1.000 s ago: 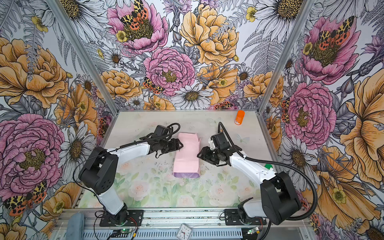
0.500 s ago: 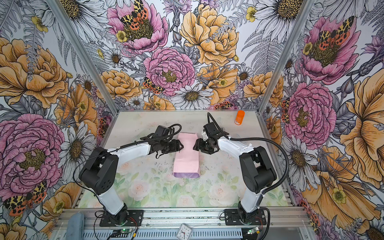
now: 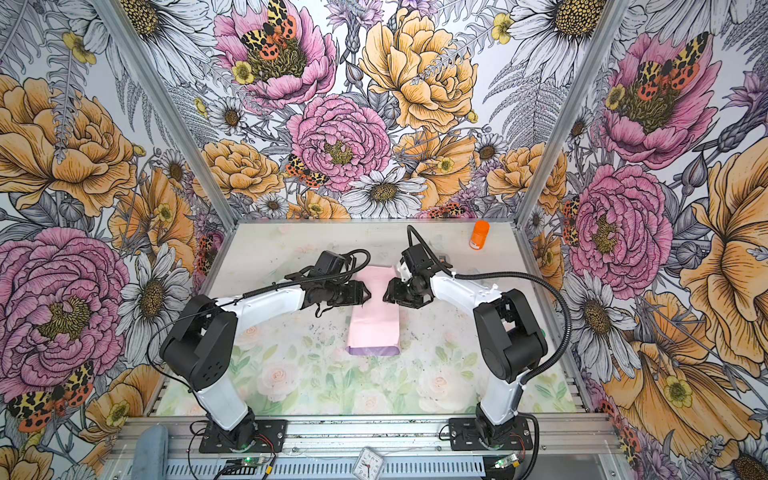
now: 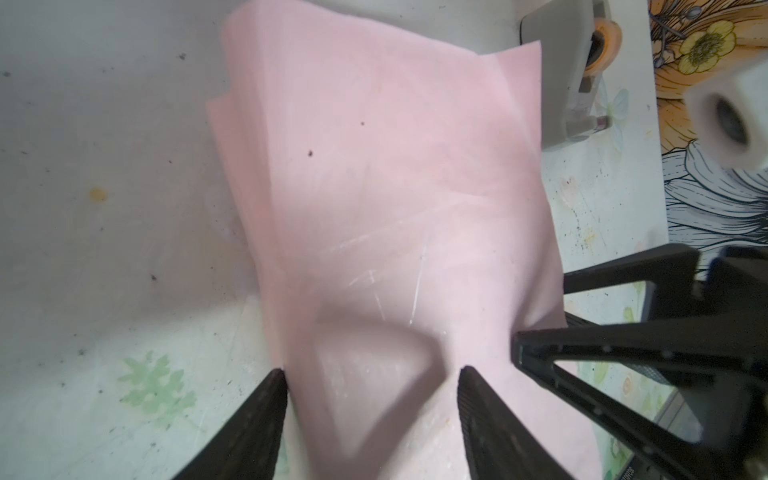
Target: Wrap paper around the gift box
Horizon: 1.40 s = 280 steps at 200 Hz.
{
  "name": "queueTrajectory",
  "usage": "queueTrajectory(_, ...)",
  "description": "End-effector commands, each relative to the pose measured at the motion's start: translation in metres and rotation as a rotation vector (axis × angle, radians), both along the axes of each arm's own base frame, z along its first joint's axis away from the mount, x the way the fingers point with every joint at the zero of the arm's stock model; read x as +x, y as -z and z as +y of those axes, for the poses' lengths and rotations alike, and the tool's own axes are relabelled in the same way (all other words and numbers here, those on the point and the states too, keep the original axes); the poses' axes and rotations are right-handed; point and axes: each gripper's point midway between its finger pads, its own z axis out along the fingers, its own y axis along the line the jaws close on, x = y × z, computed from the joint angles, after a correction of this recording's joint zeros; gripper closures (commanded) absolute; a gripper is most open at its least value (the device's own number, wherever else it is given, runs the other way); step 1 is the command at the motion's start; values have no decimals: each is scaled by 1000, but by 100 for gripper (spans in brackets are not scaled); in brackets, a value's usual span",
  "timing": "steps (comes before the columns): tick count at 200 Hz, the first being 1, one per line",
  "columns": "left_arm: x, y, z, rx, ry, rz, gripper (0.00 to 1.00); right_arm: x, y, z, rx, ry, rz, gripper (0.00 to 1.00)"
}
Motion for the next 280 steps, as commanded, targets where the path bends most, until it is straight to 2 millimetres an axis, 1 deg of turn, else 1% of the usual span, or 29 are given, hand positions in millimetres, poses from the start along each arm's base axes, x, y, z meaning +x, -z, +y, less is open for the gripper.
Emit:
queueTrajectory(1,5,0,3,54,11,-34,35,0,0,4,2,-18,-2,50)
queueTrajectory(13,6,2,5,69,9,-36,35,-3,4,1,-6,-11,9,53)
queueTrajectory(38,6,5,7,84,8,-38,35,-8,11,-5,-29,7,24,54)
queueTrajectory(50,6,6,7,87,10,-36,35,-10,15,-9,-45,16,28,55)
queueTrajectory(63,6,2,5,83,8,-45,36,-13,21,-12,-60,24,39,58)
queueTrajectory(79,8,-14,5,71,1,-83,35,-14,26,-14,-81,29,42,61)
queueTrajectory(104,10,-45,4,3,-4,-144,34,-14,26,-13,-84,34,41,63)
queueTrajectory(131,7,-70,6,-62,-8,-184,32,-15,26,-11,-85,33,41,64)
queueTrajectory(160,-1,-89,-1,-118,18,-213,35,-16,25,-11,-84,37,39,64)
queueTrajectory(177,-6,-94,-13,-137,56,-235,46,-15,23,-10,-78,37,37,64)
queueTrajectory(191,-10,-90,-25,-135,99,-237,50,-14,22,-10,-73,39,31,64)
queueTrajectory(199,-12,-83,-31,-132,117,-220,52,-14,21,-9,-72,39,28,64)
queueTrajectory(212,-15,-68,-40,-135,145,-173,60,-14,19,-9,-68,38,24,64)
queueTrajectory(228,-16,-47,-46,-119,157,-129,63,-14,19,-9,-65,38,23,63)
queueTrajectory(244,-19,-32,-48,-104,164,-103,64,-14,18,-9,-65,38,21,63)
queueTrajectory(261,-18,-18,-45,-75,151,-85,64,-13,14,-9,-61,37,12,61)
queueTrajectory(280,-19,-3,-39,-43,138,-67,65,-13,5,-8,-41,34,-4,54)
